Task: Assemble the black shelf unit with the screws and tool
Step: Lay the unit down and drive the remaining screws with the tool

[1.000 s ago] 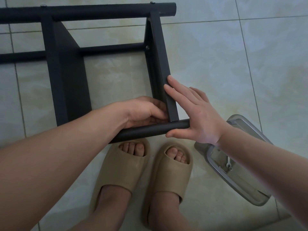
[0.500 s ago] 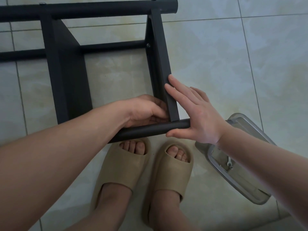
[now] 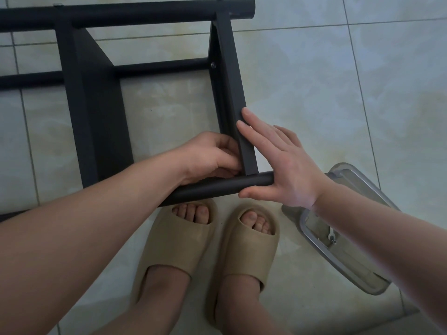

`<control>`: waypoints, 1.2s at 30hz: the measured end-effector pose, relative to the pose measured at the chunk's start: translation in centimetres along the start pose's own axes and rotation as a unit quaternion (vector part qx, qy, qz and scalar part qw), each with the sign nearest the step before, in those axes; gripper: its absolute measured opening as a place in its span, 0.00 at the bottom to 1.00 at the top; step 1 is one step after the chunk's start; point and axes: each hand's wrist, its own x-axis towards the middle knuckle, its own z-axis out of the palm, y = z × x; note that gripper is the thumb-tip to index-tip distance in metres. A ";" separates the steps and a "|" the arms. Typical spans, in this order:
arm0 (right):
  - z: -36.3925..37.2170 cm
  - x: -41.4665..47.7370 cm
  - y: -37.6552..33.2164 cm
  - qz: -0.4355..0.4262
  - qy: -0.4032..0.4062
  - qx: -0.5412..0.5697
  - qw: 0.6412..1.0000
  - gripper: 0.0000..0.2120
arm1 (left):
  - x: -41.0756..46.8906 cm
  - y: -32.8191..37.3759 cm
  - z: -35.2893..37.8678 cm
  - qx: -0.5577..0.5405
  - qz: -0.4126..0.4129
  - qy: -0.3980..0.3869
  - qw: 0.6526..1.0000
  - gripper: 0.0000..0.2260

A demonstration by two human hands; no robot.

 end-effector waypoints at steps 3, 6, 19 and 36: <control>0.0 0.0 -0.1 0.000 0.001 0.001 1.000 0.51 | -0.1 0.1 0.0 0.003 0.010 0.007 1.000 0.09; 0.0 0.1 -0.1 -0.002 0.003 0.002 1.000 0.50 | 0.0 0.1 0.0 0.002 0.008 0.005 1.000 0.08; 0.1 0.0 0.1 -0.002 0.005 -0.003 1.000 0.50 | 0.0 0.3 0.1 -0.005 -0.041 -0.051 0.998 0.04; -0.7 0.3 0.0 -0.028 0.049 -0.104 0.993 0.50 | -0.1 0.7 0.1 0.114 -0.045 -0.043 0.992 0.12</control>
